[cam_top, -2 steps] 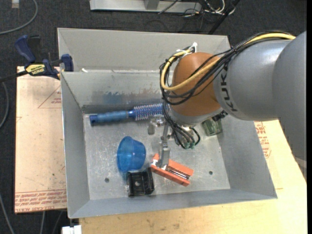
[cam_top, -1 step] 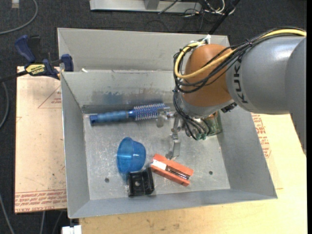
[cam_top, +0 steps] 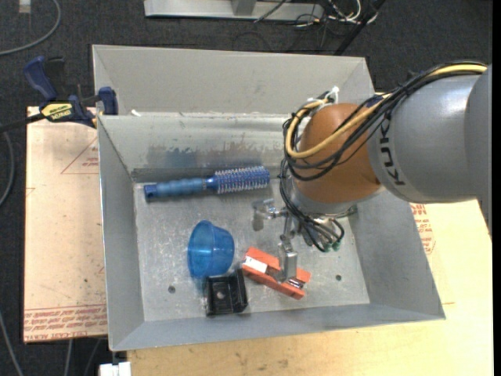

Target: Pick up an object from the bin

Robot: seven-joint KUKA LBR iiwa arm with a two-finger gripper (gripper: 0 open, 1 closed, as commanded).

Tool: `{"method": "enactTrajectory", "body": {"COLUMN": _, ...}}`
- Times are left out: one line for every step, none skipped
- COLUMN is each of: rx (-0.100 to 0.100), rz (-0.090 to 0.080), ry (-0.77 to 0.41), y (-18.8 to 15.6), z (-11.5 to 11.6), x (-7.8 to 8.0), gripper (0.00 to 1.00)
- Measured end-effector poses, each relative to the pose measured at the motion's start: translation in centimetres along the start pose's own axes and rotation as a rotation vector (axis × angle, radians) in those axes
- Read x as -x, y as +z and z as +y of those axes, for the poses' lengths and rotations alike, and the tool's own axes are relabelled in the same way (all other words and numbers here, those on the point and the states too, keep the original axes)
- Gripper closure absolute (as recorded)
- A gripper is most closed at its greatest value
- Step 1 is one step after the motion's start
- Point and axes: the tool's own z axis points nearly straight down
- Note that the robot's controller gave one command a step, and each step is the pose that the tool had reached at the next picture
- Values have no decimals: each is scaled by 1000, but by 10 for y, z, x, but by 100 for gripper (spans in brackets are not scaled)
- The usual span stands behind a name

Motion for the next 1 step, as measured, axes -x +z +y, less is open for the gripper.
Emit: {"method": "enactTrajectory", "body": {"rx": 5, "rz": -1, "ry": 177, "y": 52, "z": -26, "x": -28, "gripper": 100}}
